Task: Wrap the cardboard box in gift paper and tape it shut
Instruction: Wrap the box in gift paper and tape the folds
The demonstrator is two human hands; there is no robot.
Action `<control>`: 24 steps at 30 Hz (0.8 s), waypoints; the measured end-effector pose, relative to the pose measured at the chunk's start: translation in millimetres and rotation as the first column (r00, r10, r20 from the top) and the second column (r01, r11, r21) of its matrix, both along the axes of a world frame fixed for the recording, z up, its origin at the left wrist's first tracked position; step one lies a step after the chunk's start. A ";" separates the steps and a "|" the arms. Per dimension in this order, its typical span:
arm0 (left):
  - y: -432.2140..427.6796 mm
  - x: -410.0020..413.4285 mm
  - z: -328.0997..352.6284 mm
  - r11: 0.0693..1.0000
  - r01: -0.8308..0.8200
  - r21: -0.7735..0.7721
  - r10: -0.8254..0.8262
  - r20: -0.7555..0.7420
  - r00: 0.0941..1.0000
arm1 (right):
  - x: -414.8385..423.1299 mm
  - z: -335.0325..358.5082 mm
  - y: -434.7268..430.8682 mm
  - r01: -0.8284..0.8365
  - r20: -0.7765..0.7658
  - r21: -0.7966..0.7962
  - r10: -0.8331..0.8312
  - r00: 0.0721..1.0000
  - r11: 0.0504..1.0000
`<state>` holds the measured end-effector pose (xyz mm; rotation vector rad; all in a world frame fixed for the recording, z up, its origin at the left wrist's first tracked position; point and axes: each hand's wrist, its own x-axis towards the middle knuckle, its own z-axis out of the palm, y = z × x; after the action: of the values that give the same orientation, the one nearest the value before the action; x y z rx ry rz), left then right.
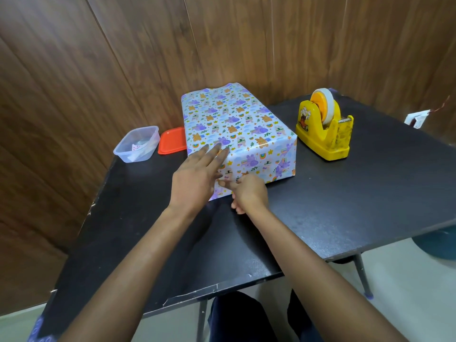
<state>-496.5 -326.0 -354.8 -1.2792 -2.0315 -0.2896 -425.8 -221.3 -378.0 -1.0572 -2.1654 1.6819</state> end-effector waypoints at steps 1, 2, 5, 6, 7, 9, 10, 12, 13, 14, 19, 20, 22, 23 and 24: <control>-0.3 -0.4 0.0 1.000 -0.001 -0.001 0.001 0.000 1.000 | -2.9 -0.7 2.4 -0.013 0.047 0.108 0.007 0.999 0.994; -0.2 -0.5 -0.6 1.000 0.002 0.000 -0.002 -0.001 1.000 | -4.3 -1.9 3.8 -0.026 0.083 0.199 0.009 0.997 0.980; 0.7 -1.0 -0.5 1.000 0.004 -0.007 -0.004 -0.001 1.000 | -6.5 -8.6 4.4 -0.071 0.143 0.358 0.020 0.990 0.931; 0.8 -1.4 -0.6 1.000 0.002 -0.007 -0.003 -0.005 1.000 | -6.4 -9.7 4.2 -0.079 0.150 0.373 0.024 0.988 0.924; 0.9 -1.6 -0.8 1.000 0.001 -0.009 -0.001 -0.004 1.000 | -6.0 -10.2 4.7 -0.083 0.148 0.372 0.030 0.989 0.924; 0.6 -2.5 -1.1 1.000 0.000 -0.003 0.000 0.004 1.000 | -4.2 -6.2 6.1 -0.101 0.149 0.341 0.052 0.987 0.935; 0.9 -2.9 -1.9 1.000 0.000 -0.002 0.000 0.005 1.000 | -3.2 -4.8 7.2 -0.102 0.156 0.330 0.052 0.986 0.938; 1.1 -3.1 -2.1 1.000 -0.007 -0.003 0.007 -0.003 1.000 | -4.5 -4.8 7.9 -0.103 0.170 0.342 0.046 0.984 0.934; 1.1 -2.7 -1.9 1.000 -0.009 -0.006 0.009 0.002 1.000 | -5.6 -5.9 7.5 -0.103 0.175 0.353 0.043 0.984 0.930; 1.1 -2.4 -1.8 1.000 -0.014 -0.005 0.014 0.009 1.000 | -7.0 -5.5 6.6 -0.114 0.187 0.372 0.046 0.981 0.921; -2.7 3.2 8.9 0.999 -0.007 -0.038 0.011 0.100 0.995 | 3.6 6.6 13.2 -0.289 0.204 0.226 0.245 0.948 0.930; -4.6 5.3 14.6 0.999 -0.013 -0.043 0.021 0.199 0.980 | 10.5 13.3 17.7 -0.300 0.148 0.171 0.277 0.949 0.938; -8.2 1.2 25.0 0.996 -0.056 0.068 0.017 0.475 0.880 | 23.7 32.1 32.6 -0.221 -0.018 0.215 0.230 0.973 0.951; -8.0 0.1 31.3 0.983 -0.095 0.158 -0.019 0.600 0.800 | 29.1 41.8 42.3 -0.119 -0.100 0.317 0.158 0.982 0.941; -7.4 -6.4 34.0 0.957 -0.152 0.248 -0.061 0.682 0.729 | 34.1 53.8 51.5 0.016 -0.169 0.445 0.066 0.983 0.896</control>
<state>-503.0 -333.4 -320.8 -1.0064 -2.4900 -1.1437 -391.7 -169.8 -324.2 -0.7202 -2.2892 1.1457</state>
